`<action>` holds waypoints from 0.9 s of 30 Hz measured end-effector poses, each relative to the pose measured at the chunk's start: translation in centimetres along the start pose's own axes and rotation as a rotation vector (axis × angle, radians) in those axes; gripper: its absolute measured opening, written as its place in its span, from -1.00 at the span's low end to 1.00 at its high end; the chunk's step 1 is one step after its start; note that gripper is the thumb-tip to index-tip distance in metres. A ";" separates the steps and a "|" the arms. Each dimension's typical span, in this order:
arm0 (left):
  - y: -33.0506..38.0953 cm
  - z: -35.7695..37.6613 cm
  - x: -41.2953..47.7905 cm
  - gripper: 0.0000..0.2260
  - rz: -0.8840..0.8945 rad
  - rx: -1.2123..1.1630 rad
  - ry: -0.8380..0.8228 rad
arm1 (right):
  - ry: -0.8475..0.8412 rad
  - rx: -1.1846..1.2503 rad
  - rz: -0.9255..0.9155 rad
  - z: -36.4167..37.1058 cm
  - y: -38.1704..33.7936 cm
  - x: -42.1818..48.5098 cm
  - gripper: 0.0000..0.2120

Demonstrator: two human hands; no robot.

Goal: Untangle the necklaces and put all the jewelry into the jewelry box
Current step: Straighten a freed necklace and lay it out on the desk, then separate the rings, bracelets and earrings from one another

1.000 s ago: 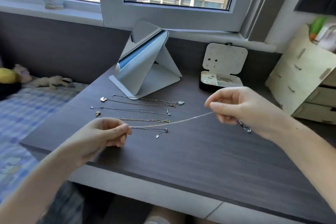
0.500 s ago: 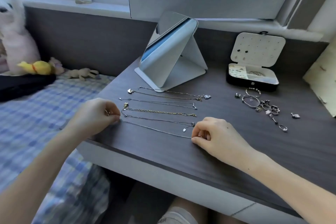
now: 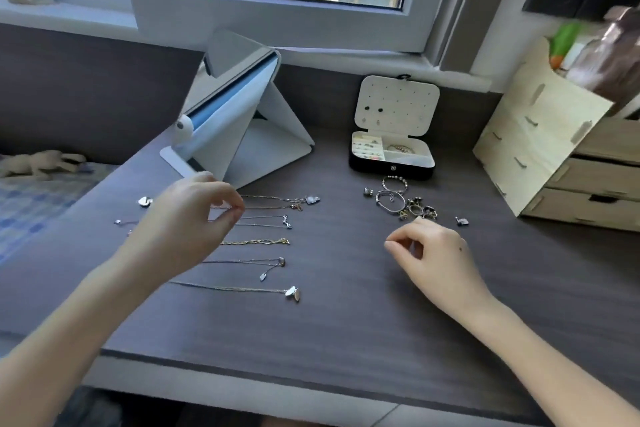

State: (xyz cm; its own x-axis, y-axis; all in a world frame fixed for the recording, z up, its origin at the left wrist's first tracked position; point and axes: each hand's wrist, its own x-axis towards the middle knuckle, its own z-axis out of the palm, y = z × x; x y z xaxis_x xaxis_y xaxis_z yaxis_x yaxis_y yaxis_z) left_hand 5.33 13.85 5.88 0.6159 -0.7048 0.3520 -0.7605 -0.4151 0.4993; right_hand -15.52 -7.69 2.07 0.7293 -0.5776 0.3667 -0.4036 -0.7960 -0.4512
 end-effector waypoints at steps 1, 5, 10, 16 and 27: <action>0.9 0.9 0.5 -0.91 0.029 -0.023 -0.015 | 0.035 -0.018 0.038 -0.4 1.0 0.2 -0.93; 3.9 4.9 2.9 -0.93 0.146 -0.037 -0.071 | 0.101 -0.050 0.128 -1.4 4.1 1.0 -0.95; 6.6 10.1 5.6 -0.84 0.260 0.028 -0.172 | 0.121 -0.066 0.123 -1.4 6.2 2.6 -0.97; 9.3 14.7 8.1 -0.69 0.425 0.234 -0.265 | 0.130 -0.107 0.004 -0.4 6.8 4.6 -0.84; 7.4 13.1 7.1 -0.26 0.324 0.459 -0.521 | 0.059 -0.074 0.067 -0.3 8.6 5.0 -0.91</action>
State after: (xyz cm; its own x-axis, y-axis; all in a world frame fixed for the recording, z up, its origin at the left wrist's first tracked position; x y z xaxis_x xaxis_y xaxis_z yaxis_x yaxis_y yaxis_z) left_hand 1.39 -1.77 1.75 0.2575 -0.9649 -0.0511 -0.9659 -0.2586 0.0158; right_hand -15.50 -17.50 0.24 0.6663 -0.6379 0.3861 -0.4914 -0.7651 -0.4162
